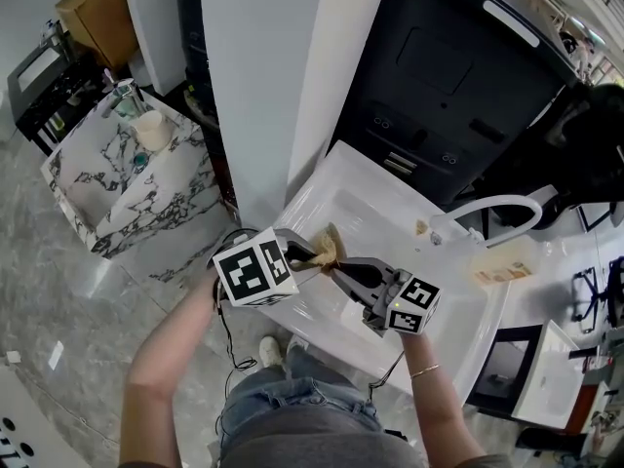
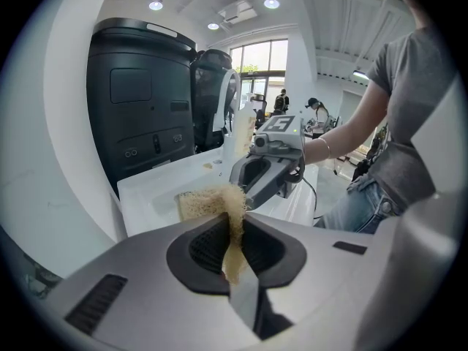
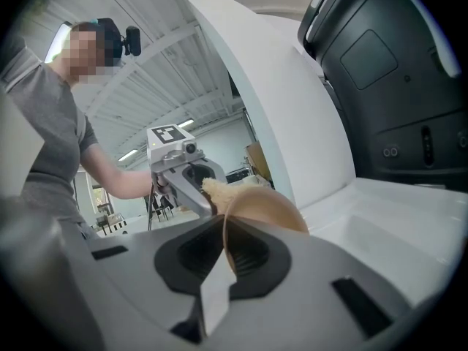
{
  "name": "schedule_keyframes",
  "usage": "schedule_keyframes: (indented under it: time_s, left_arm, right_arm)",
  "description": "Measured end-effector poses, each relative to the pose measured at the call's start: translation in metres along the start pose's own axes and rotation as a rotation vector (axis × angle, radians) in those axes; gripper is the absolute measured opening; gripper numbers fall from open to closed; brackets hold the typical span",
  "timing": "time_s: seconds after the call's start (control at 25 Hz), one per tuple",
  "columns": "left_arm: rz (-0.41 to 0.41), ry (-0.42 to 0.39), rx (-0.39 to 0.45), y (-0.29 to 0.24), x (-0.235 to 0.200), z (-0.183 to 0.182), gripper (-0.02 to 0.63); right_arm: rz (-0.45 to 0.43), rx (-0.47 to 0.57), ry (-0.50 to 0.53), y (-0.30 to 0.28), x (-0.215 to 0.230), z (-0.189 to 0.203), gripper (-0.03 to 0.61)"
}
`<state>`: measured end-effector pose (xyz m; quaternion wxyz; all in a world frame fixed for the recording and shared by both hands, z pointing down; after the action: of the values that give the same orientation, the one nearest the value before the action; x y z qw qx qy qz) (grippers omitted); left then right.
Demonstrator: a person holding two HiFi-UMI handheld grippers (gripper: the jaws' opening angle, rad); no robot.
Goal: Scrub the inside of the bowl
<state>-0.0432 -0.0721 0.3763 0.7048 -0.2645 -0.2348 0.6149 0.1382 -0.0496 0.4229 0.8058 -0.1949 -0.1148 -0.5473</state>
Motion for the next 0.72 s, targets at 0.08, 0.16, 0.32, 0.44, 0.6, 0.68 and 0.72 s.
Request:
schedule_keyframes:
  time_s: [0.08,0.16,0.32,0.44,0.6,0.68,0.72]
  left_arm:
    - [0.014,-0.003,0.000,0.002,0.004,0.002,0.044]
    - [0.024,-0.007,0.000,0.003,0.008,0.004,0.044]
    - [0.046,-0.014,0.000,0.006,0.017,0.006,0.044]
    - [0.056,-0.025,0.003,0.010,0.024,0.005,0.044]
    - [0.047,-0.041,0.037,0.022,0.032,0.004,0.044]
    - [0.002,-0.035,0.077,0.033,0.030,0.004,0.044]
    - [-0.026,-0.027,0.102,0.039,0.027,0.004,0.044]
  right_arm:
    - [0.004,0.005,-0.007,-0.003,-0.002,0.000,0.021]
    - [0.007,0.013,-0.013,-0.006,-0.004,0.000,0.021]
    - [0.014,0.025,-0.021,-0.009,-0.008,0.001,0.021]
    - [0.020,0.034,-0.027,-0.010,-0.008,0.001,0.021]
    - [0.040,0.059,-0.047,-0.007,-0.007,0.001,0.021]
    - [0.042,0.096,-0.079,-0.004,-0.006,0.000,0.021]
    - [0.037,0.121,-0.100,-0.001,-0.005,-0.001,0.021]
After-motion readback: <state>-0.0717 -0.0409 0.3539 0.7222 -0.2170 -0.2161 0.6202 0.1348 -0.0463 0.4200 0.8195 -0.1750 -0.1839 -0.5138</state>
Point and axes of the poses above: the fingertips, and each gripper's own axes: y backward along the fingers, x to its right, z out of its underside, the point moved 10 cm from there along y, backward along the fingers, and after that the axes turned 6 degrees about -y, right-handed, at the moved point
